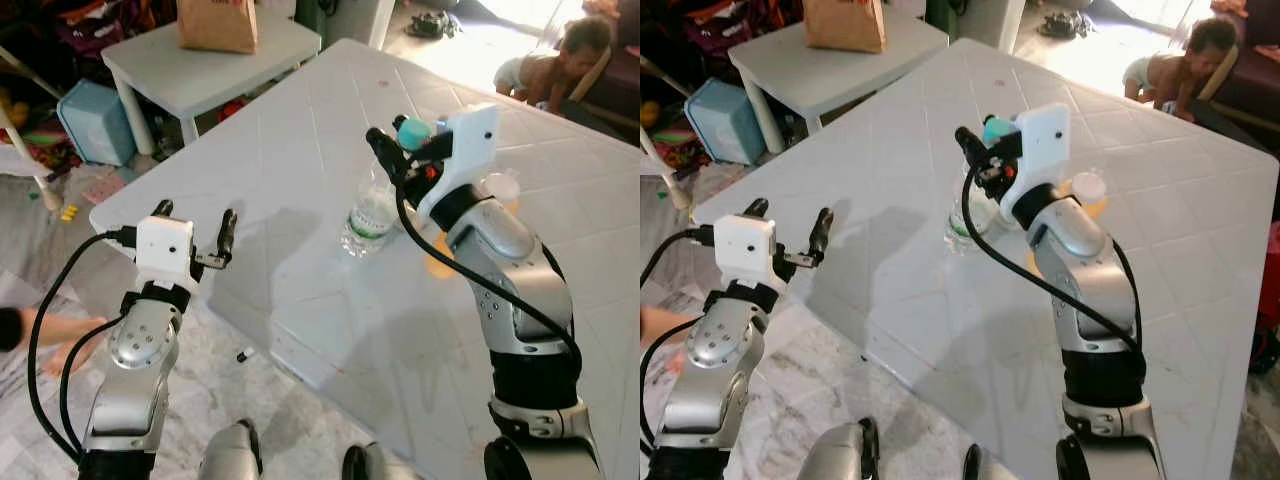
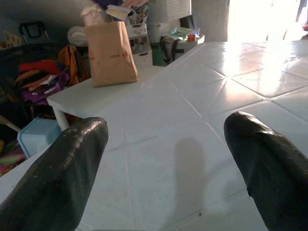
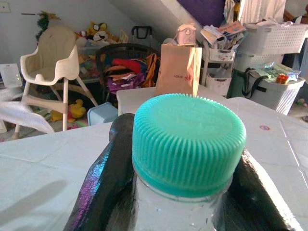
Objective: Restocking fridge
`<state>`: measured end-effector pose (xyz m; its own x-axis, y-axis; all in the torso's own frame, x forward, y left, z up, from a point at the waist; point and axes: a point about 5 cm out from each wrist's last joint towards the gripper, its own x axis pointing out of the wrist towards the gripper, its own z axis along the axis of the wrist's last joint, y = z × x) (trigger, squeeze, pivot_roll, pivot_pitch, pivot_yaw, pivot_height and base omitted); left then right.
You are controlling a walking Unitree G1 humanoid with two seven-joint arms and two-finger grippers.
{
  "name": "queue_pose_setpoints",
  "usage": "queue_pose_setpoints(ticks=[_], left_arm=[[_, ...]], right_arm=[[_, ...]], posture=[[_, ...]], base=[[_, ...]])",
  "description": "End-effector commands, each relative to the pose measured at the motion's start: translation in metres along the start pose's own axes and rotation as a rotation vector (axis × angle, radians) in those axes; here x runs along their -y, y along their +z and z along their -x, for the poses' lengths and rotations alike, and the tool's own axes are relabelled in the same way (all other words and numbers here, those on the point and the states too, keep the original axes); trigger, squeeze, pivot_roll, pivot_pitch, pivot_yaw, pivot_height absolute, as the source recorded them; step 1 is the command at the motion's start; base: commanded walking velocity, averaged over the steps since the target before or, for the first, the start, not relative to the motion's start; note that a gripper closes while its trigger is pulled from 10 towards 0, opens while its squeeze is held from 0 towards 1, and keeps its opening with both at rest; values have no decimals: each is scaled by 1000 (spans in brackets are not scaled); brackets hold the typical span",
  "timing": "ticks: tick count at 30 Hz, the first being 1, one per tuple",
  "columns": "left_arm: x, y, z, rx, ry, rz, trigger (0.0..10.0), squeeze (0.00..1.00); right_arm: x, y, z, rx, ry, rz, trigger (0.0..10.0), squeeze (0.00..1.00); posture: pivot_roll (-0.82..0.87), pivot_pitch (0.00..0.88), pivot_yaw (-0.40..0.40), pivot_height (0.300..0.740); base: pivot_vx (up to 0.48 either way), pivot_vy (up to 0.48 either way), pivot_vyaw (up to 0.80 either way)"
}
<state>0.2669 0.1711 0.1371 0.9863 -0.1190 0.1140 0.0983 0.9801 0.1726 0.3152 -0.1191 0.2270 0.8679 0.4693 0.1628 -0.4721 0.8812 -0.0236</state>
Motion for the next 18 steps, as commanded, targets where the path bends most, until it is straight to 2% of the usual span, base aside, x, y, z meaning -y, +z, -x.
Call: queue_pose_setpoints(ticks=[1, 2, 10, 16, 17, 18], left_arm=[[3, 0, -1, 1, -11, -7, 10000, 0], [3, 0, -2, 1, -13, -7, 10000, 0], [3, 0, -2, -1, -12, -10, 10000, 0], [2, -2, -2, -7, -10, -12, 10000, 0], [2, -2, -2, -9, -11, -11, 10000, 0], [2, -2, -1, -10, -11, -10, 10000, 0]], right_arm=[[-1, -15, 4, -81, 11, -17, 10000, 63], [-2, -15, 5, -80, 17, -16, 10000, 1000], [-3, -11, 4, -87, 42, 21, 10000, 1000], [-3, 1, 2, -82, 64, 59, 10000, 1000], [-5, 4, 3, -82, 77, 59, 10000, 867], [-6, 4, 4, -85, 82, 58, 10000, 447]], posture=[[31, 104, -35, 740], [31, 103, -35, 740], [34, 101, -36, 740], [33, 102, -38, 740], [31, 102, -38, 740], [31, 102, -38, 740]], base=[[0, 0, 0], [0, 0, 0], [0, 0, 0], [0, 0, 0], [0, 0, 0], [0, 0, 0]])
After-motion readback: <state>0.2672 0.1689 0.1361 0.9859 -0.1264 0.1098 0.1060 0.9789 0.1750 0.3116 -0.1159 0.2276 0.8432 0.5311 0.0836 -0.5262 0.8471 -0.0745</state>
